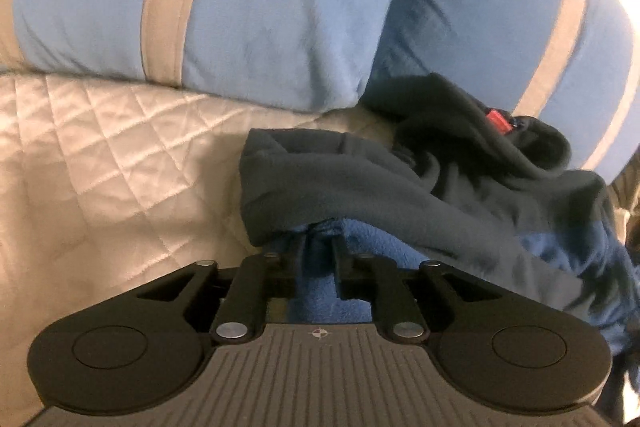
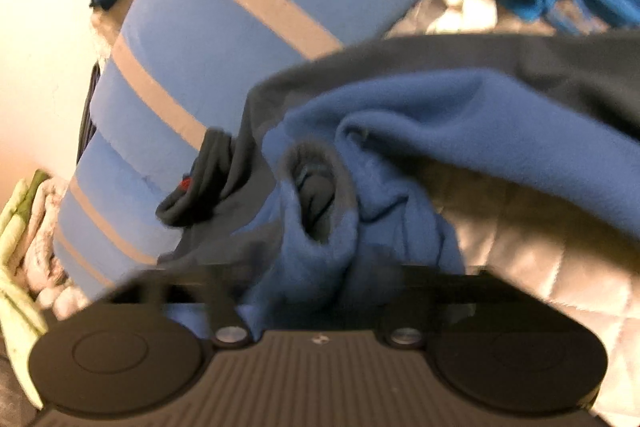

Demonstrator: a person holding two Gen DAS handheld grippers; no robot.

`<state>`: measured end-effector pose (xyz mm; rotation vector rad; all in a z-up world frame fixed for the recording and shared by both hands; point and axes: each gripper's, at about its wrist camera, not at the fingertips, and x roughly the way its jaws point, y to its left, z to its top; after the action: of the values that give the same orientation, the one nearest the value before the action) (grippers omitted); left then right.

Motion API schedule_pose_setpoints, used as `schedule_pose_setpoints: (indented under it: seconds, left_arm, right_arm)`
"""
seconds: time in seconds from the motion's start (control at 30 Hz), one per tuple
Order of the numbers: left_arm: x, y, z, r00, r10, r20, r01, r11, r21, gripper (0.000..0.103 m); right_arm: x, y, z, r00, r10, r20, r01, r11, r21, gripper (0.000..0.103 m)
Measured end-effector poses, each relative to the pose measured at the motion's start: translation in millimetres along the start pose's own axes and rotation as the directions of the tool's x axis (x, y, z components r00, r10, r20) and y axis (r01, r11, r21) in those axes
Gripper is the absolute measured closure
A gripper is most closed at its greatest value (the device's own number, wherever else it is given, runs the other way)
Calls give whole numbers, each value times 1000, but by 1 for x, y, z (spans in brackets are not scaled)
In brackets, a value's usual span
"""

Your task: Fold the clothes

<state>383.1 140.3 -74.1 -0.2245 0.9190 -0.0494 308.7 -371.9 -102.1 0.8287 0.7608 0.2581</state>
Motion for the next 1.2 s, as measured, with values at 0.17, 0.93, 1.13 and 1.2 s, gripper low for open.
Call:
schedule_pose_setpoints:
  seconds: [0.17,0.93,1.13,1.2]
  left_arm:
    - [-59,-5,-38,973,101,207,-120,989,82,47]
    - [-79,21,-75,947,180,265,-194,981,28,35]
    - [-79,6,-80,958,132,255,-177,971,163,34]
    - [-77,-2,-85,957,134,256,-196,953,231,34]
  right_arm:
    - [-28,40,-17,994,17,104,2,985,-174,8]
    - [179,262,-288,990,-1,139,118,-517,-848,31]
    - [192,282,-235,996,-66,52,28,-325,-945,79]
    - [191,295,-206,996,-85,-13,-28,-175,-984,88]
